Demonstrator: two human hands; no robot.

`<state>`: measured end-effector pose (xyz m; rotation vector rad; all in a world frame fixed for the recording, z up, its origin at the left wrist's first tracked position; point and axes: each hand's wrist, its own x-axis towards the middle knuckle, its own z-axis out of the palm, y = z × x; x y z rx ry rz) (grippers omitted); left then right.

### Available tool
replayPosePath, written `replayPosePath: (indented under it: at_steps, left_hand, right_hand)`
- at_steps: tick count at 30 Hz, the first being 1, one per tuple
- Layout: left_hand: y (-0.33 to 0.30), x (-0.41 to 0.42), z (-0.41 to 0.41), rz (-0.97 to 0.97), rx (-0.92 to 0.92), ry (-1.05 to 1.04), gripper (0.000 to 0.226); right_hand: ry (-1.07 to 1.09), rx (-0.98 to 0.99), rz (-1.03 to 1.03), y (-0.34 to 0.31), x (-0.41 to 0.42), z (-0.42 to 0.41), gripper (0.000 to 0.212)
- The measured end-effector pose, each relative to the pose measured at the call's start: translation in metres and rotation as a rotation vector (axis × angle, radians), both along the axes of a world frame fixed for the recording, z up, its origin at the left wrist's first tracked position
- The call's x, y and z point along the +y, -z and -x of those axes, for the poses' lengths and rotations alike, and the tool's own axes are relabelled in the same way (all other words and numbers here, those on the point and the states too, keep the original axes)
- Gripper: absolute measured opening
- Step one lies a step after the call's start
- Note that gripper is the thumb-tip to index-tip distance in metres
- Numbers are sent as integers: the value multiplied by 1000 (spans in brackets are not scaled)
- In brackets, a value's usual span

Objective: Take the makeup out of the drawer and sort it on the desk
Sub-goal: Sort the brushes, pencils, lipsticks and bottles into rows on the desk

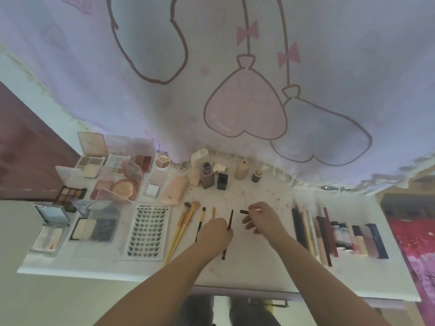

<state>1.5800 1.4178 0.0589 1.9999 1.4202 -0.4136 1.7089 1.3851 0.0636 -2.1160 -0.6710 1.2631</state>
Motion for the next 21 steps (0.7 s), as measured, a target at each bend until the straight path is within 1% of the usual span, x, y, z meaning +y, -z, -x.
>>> replayPosePath:
  at_steps: [2,5,6,8,11,17,19,21]
  left_hand:
    - [6,3,0,-75,113,63,29]
    - [15,8,2,-144,200,159,26]
    - [17,9,4,-158,221,195,26]
    - [19,12,8,-171,246,253,26]
    - [23,18,20,-187,221,274,26]
    - [25,28,40,-206,160,224,33]
    - [21,28,36,-244,152,226,31]
    - [13,23,22,-287,120,255,30]
  right_hand:
    - [-138,-142,50,13,-5,13,17]
    - [-416,-486,166,19,-7,25,20]
    - [-499,-570,197,20,-7,29,21]
    - [-610,-656,229,23,-6,36,22]
    - [-694,-723,227,28,0,45,32]
    - [-746,-734,187,32,16,62,36]
    - [-714,-710,180,25,17,56,39]
    - [-627,-715,155,18,14,34,40]
